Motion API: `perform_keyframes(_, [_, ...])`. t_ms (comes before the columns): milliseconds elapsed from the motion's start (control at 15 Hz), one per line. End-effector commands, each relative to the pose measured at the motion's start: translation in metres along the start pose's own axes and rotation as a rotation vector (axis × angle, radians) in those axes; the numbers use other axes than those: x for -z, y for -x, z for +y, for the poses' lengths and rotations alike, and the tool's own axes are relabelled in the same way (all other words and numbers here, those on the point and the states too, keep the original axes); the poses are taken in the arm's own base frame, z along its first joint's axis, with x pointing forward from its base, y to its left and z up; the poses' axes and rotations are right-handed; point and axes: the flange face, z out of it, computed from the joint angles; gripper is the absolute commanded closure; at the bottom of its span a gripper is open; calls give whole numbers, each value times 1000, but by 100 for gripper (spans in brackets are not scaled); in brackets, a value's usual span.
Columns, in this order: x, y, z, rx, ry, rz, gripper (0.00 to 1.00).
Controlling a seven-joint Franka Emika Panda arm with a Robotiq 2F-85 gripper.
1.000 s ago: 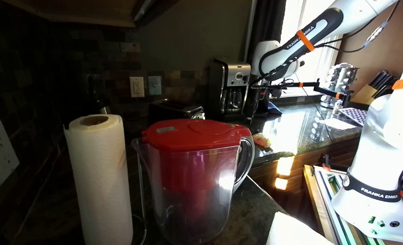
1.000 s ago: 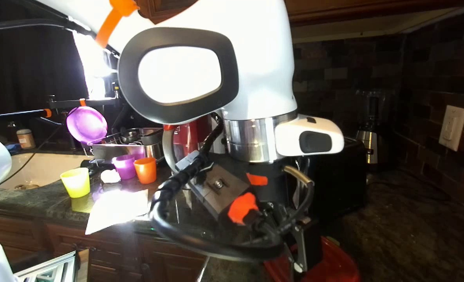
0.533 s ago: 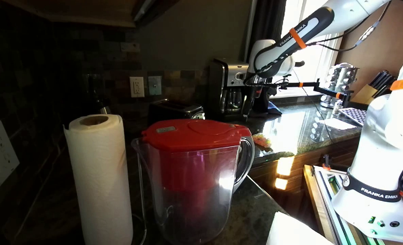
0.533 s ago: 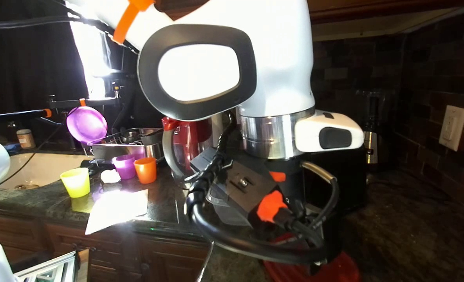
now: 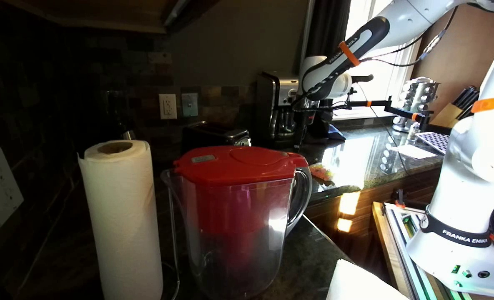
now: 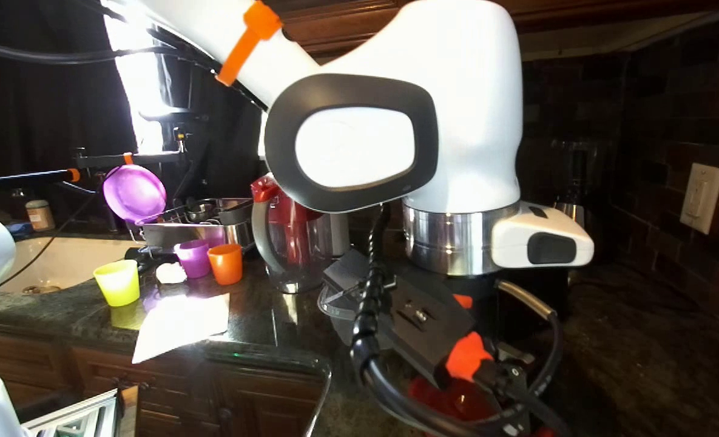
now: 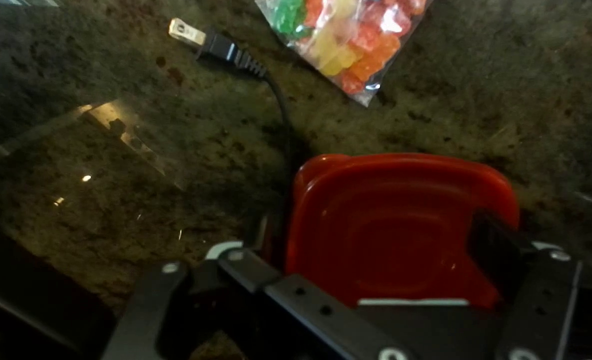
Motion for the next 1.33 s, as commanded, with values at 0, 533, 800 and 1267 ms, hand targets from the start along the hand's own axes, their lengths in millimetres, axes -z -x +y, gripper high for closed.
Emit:
perform_keyframes(0, [-22, -17, 13, 11, -34, -19, 0])
perform_keyframes(533, [-55, -36, 27, -48, -80, -21, 0])
perform_keyframes(800, [-65, -46, 27, -55, -90, -18, 22])
perform_keyframes(1267, [-77, -59, 24, -33, -81, -28, 16])
